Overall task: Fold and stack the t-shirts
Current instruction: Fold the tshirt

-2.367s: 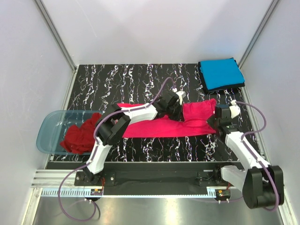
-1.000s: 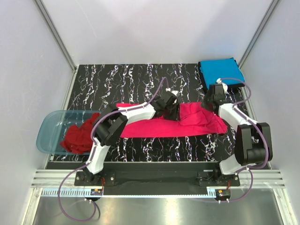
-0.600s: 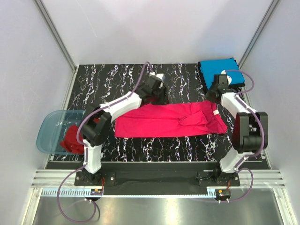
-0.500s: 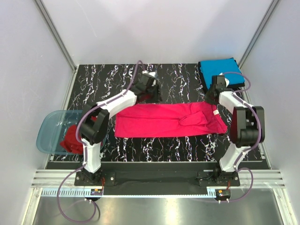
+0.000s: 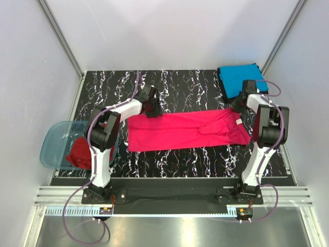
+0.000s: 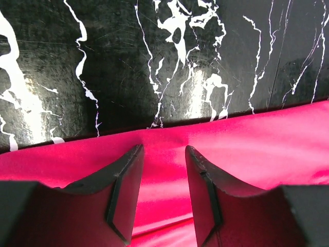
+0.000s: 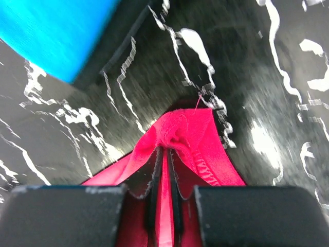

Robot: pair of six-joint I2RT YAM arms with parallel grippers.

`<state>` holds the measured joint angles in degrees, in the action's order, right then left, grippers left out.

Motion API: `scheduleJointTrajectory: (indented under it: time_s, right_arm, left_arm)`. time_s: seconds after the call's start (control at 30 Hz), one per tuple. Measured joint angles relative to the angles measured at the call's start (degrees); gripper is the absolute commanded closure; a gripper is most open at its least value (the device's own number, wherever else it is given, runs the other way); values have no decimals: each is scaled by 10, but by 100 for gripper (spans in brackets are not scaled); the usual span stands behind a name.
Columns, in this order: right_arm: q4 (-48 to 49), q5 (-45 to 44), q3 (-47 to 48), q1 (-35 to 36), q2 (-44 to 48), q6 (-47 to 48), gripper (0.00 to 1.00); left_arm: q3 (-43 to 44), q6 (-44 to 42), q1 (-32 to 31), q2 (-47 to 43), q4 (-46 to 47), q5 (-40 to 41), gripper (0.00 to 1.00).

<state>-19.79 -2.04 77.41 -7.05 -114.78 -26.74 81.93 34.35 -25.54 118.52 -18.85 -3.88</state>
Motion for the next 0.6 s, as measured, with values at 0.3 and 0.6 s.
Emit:
scheduleJointTrajectory:
  time_s: [0.3, 0.6]
  right_arm:
    - [-4, 77, 38, -2, -23, 0, 79]
    - [-24, 143, 54, -2, 64, -23, 57]
  left_arm:
    - [-7, 3, 0, -8, 4, 6, 53]
    - [-10, -41, -10, -88, -63, 9, 51]
